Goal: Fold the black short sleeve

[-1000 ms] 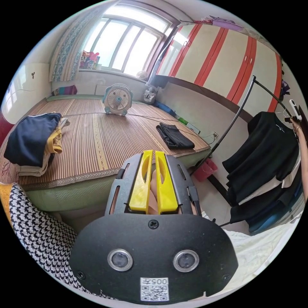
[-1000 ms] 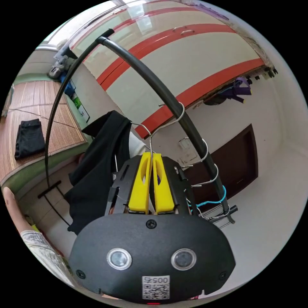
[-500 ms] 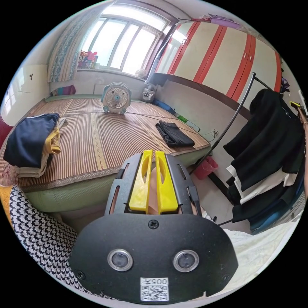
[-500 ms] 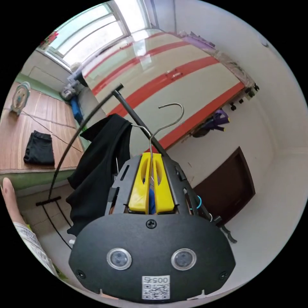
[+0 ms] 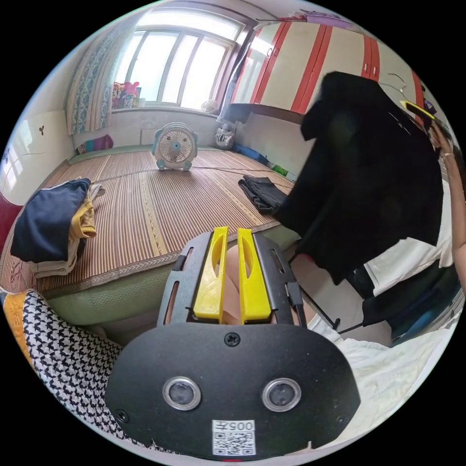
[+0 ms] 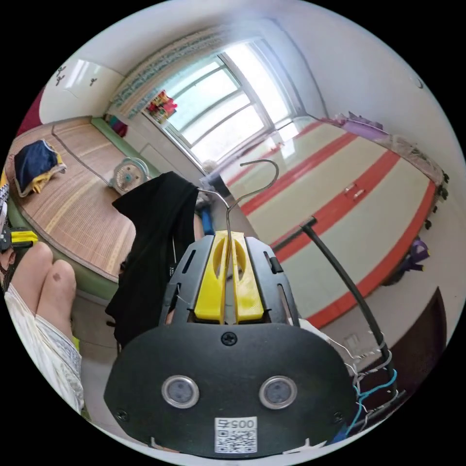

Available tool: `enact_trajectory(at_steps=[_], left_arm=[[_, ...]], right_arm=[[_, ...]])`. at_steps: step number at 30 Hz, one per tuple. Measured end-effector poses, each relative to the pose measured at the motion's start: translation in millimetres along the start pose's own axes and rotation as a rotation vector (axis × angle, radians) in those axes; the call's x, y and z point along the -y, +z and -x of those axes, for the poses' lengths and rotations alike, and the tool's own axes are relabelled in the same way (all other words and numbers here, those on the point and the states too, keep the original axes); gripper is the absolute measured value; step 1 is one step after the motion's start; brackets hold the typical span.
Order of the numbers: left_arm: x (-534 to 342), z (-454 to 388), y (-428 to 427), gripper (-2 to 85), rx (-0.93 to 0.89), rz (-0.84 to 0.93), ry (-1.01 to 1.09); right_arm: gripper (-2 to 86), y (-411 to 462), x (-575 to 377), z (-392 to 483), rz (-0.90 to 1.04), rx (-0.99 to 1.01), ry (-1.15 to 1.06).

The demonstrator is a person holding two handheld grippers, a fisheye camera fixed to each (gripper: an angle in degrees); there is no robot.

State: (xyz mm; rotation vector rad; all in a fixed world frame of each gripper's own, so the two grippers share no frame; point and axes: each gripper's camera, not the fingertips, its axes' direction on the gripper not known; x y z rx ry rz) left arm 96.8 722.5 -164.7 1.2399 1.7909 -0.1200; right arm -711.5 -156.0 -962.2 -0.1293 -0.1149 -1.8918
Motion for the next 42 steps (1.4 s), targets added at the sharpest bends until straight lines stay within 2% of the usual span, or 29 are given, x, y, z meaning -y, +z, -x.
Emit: enact_trajectory(at_steps=[11,22,42], left_arm=[[-27.9,18.1,-32.6,5.1,0.142,-0.001,-0.097],[-28.2,11.7,-57.4,5.1,0.159,-0.073,-0.090],[-8.8,29.9,-5.5,4.9,0.132,0.026,-0.085]], right_arm=[[-1.7,33.4,67.3,115.5,-0.264,0.240,-0.002],[-1.7,-32.9,98.5,141.9,-0.421,0.266,-0.080],[-1.7,44.2,67.6,280.7,-0.414,0.431,-0.146]])
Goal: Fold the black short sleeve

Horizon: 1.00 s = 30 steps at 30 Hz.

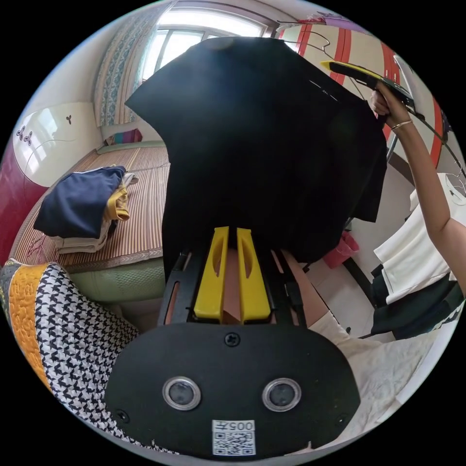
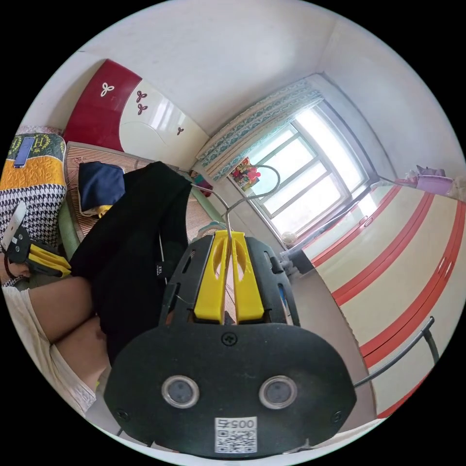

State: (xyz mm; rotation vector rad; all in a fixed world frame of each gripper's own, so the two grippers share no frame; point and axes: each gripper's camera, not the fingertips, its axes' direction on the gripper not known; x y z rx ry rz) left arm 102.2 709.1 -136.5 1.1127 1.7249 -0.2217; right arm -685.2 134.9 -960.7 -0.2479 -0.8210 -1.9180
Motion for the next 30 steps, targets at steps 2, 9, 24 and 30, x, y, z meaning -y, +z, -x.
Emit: enact_trajectory(at_steps=[2,9,24,30], left_arm=[[4.0,3.8,8.0,4.9,0.006,0.021,-0.004],[15.9,22.3,29.6,4.8,0.011,0.055,-0.012],[3.1,21.5,68.4,4.9,-0.028,0.097,0.007],[13.8,2.8,68.0,5.2,-0.098,0.035,0.089]], right_arm=[[-1.7,12.1,-8.7,9.6,0.003,0.028,0.000],[-1.5,67.9,-65.2,64.6,0.078,0.114,0.027],[6.5,99.0,-234.2,223.1,0.406,0.651,0.445],[9.6,86.4,-256.2,205.7,0.366,0.657,0.487]])
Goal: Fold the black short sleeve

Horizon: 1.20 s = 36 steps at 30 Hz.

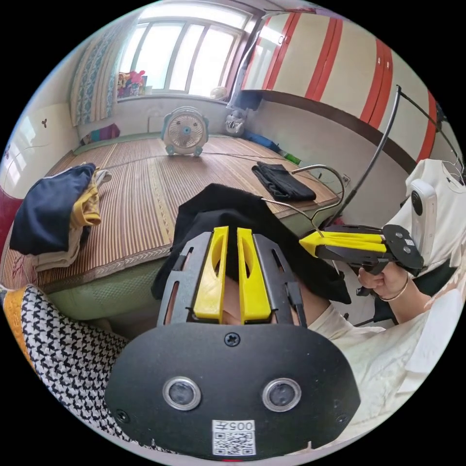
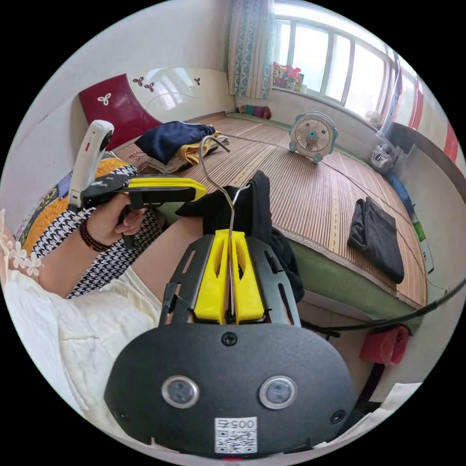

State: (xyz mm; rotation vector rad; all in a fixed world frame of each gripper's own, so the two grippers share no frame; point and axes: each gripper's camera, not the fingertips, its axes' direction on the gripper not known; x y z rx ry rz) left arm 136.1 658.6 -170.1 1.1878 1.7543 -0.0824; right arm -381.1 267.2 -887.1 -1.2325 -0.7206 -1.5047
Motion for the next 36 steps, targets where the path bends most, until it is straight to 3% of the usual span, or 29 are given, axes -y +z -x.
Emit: enact_trajectory(at_steps=[10,18,29,36], left_arm=[[3.1,-12.9,-8.3,7.2,-0.061,-0.084,0.069],[-4.2,-11.5,17.6,7.4,-0.069,0.018,0.041],[14.1,-25.9,36.0,7.6,-0.150,-0.024,0.044],[19.6,-35.8,44.1,7.6,-0.091,-0.005,0.061]], right_arm=[[13.0,-9.3,-37.7,5.6,-0.036,0.137,0.012],[14.4,-2.1,-69.5,-4.5,-0.044,0.032,0.091],[15.6,-10.4,-82.0,8.8,-0.095,-0.058,0.081],[16.0,-18.0,-76.5,15.0,-0.148,-0.061,0.076]])
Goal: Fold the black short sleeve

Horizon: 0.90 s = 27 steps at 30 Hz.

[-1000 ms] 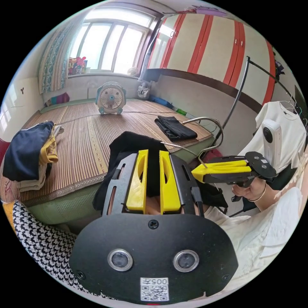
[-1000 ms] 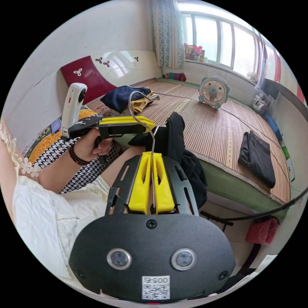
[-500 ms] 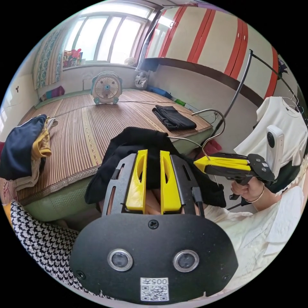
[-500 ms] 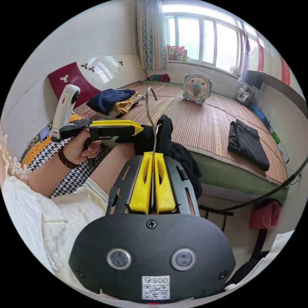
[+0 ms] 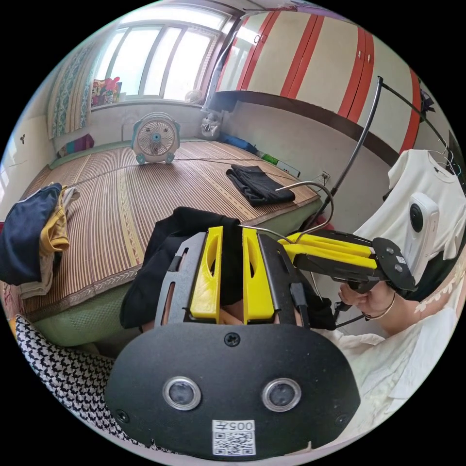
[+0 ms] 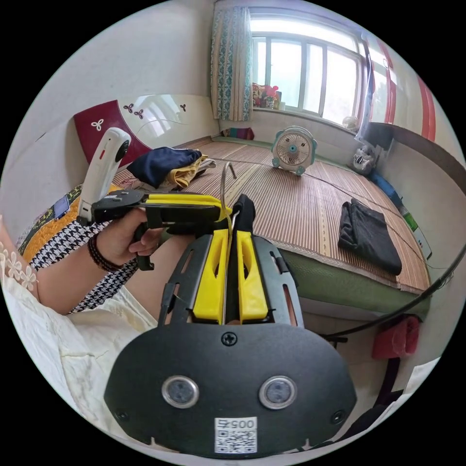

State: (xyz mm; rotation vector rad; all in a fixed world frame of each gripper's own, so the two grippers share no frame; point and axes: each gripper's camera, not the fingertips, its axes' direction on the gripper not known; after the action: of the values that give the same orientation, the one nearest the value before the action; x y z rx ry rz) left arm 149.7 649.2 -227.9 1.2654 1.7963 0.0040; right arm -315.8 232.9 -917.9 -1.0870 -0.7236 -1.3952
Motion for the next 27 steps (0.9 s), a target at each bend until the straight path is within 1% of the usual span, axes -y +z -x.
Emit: enact_trajectory(at_steps=[8,11,16,23,27], left_arm=[[3.5,-8.8,13.6,6.6,0.042,-0.002,0.002],[-0.2,-13.7,14.2,6.7,0.089,-0.033,-0.008],[-3.7,-24.7,13.6,5.4,0.108,-0.074,0.015],[-3.9,-34.9,4.3,4.0,0.223,-0.125,0.027],[-2.1,-27.4,-4.1,1.8,0.308,-0.162,-0.015]], right_arm=[[16.2,-13.3,-3.9,19.3,-0.029,-0.045,-0.014],[16.3,-26.1,-12.5,26.6,-0.063,-0.106,-0.007],[16.4,-41.4,-25.7,33.3,-0.083,-0.088,-0.016],[16.4,-58.7,-32.6,49.7,-0.092,-0.074,-0.063],[16.3,-73.3,-37.1,54.4,-0.111,-0.030,-0.126]])
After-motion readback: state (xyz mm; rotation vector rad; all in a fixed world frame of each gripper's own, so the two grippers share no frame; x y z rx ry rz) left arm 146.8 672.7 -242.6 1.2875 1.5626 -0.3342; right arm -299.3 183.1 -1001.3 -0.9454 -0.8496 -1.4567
